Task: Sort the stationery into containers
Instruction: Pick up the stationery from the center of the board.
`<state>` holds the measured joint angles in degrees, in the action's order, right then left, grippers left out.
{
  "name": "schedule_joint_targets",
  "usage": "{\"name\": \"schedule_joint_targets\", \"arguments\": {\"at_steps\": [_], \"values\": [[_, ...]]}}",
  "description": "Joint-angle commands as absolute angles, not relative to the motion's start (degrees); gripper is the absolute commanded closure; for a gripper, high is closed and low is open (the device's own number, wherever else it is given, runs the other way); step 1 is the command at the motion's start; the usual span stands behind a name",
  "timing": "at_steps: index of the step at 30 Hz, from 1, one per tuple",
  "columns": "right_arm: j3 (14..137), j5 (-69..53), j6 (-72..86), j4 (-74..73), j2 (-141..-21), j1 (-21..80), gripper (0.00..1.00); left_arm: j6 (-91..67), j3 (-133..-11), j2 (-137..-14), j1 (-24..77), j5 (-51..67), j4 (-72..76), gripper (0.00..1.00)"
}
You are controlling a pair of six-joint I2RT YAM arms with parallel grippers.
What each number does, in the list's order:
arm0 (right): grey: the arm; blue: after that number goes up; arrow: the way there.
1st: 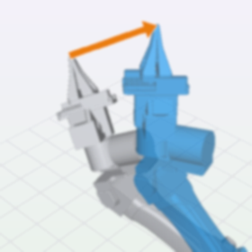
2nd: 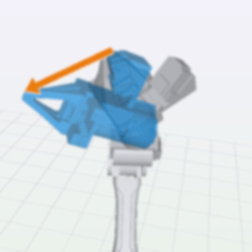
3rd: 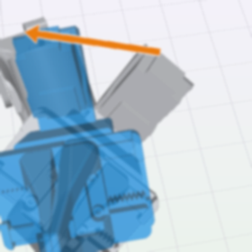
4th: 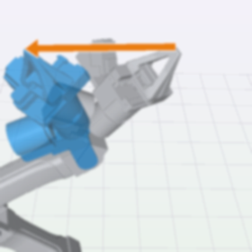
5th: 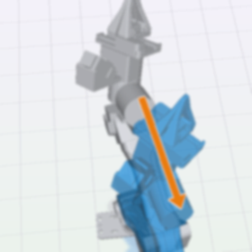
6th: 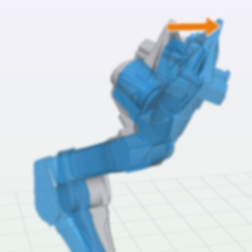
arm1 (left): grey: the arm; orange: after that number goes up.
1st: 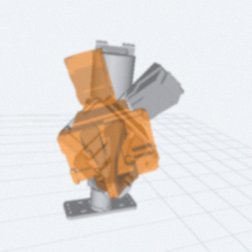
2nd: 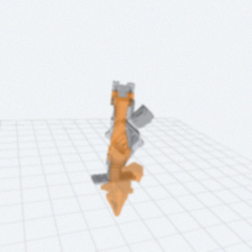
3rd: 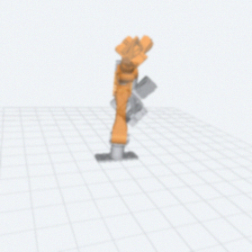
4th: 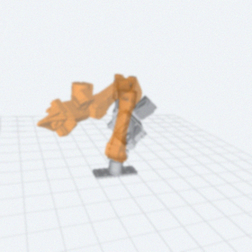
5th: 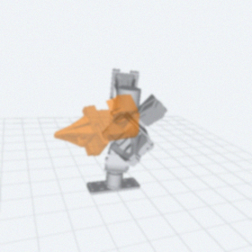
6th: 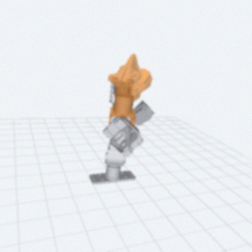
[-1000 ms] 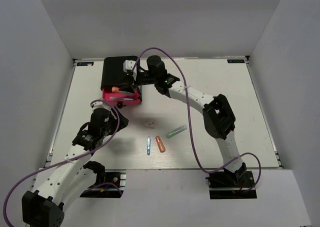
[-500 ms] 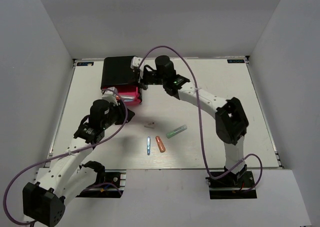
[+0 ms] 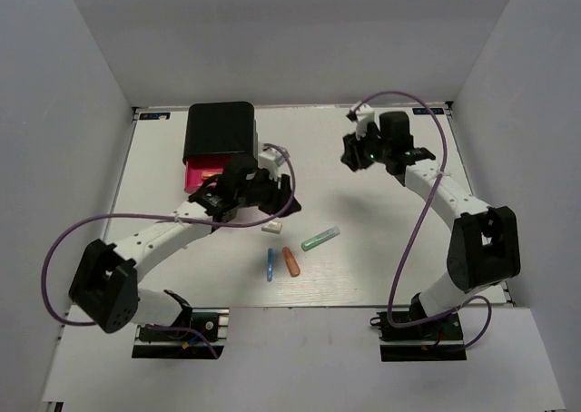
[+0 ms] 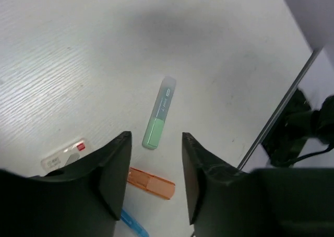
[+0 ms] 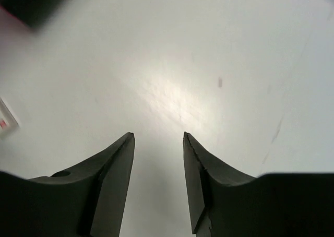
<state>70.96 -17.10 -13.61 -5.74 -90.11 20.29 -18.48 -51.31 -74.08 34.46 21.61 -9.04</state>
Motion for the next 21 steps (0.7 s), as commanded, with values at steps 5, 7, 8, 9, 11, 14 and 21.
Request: {"name": "schedule_joint_targets", "arguments": {"at_steps": [5,7,8,9,11,14,21], "values": [[58.20,-20.47,-10.64,-12.31,-82.98,12.04,0.46,-14.41,-60.11,-87.68,45.87,16.01,-10.36,0.35],[57.31,-20.91,-10.46,-12.22,-81.65,10.73,0.45,-13.89,-61.95,-90.60,47.80,12.67,-12.03,0.32],[56.09,-21.35,-10.28,-12.22,-81.48,9.42,0.45,-13.36,-63.79,-93.31,49.38,10.66,-13.35,0.32],[55.64,-21.53,-10.20,-12.13,-81.21,9.14,0.45,-13.36,-64.68,-94.56,50.18,9.42,-14.06,0.32],[55.02,-22.23,-10.20,-12.04,-80.42,8.01,0.45,-12.66,-66.79,-96.50,51.50,6.43,-15.11,0.32],[54.67,-23.11,-10.28,-12.04,-80.33,6.42,0.44,-11.60,-69.16,-100.10,53.17,2.31,-17.31,0.31],[54.23,-26.19,-9.93,-11.69,-80.42,4.31,0.44,-9.58,-72.42,-106.08,55.20,-0.79,-19.51,0.31]]}}
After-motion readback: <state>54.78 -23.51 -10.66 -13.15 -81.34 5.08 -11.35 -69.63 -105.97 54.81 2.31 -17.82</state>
